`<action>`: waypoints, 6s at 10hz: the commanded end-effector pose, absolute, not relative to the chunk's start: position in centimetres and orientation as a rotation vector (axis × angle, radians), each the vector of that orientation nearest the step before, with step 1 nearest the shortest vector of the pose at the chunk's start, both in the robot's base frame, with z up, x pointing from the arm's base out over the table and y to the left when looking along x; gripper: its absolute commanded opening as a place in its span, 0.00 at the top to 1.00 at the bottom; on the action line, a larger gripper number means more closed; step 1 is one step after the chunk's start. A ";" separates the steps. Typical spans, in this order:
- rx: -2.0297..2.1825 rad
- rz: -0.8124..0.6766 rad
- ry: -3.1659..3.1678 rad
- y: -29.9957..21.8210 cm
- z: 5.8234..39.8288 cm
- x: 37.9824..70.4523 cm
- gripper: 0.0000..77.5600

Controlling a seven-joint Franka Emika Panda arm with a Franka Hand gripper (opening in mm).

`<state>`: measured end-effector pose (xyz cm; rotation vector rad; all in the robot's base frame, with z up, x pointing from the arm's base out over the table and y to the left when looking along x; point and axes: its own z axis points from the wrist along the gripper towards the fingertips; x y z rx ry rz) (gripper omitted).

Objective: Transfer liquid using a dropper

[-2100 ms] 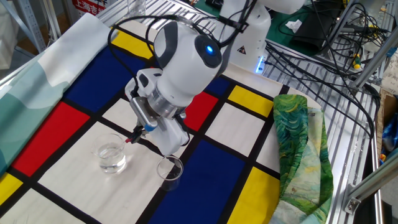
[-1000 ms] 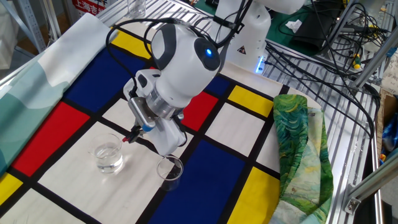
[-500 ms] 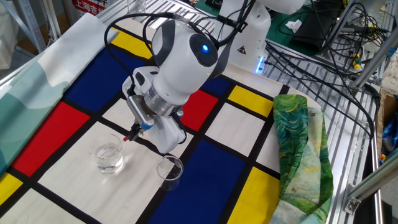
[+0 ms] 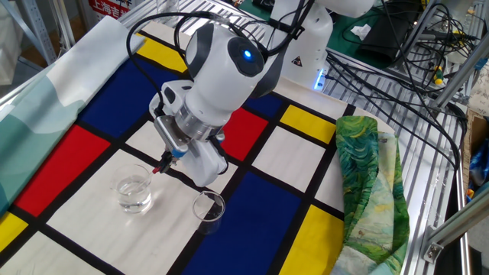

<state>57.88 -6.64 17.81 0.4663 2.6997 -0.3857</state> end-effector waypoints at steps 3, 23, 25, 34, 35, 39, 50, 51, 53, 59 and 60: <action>0.453 -0.385 2.711 -6.6 17.9 57.9 0.99; 0.514 -0.307 2.769 -6.6 17.5 58.9 0.00; 0.498 -0.317 2.759 -6.6 17.2 59.1 0.00; 0.458 -0.328 2.744 -7.1 16.3 59.8 0.00; 0.460 -0.343 2.736 -7.1 16.3 59.8 0.00; 0.456 -0.347 2.734 -7.2 16.3 59.8 0.00; 0.456 -0.349 2.733 -7.2 16.3 59.8 0.99; 0.456 -0.349 2.733 -7.2 16.3 59.8 0.99; 0.456 -0.349 2.733 -7.2 16.3 59.8 0.99; 0.472 -0.383 2.732 -7.2 16.3 59.8 0.99; 0.466 -0.387 2.739 -7.2 16.3 59.8 0.99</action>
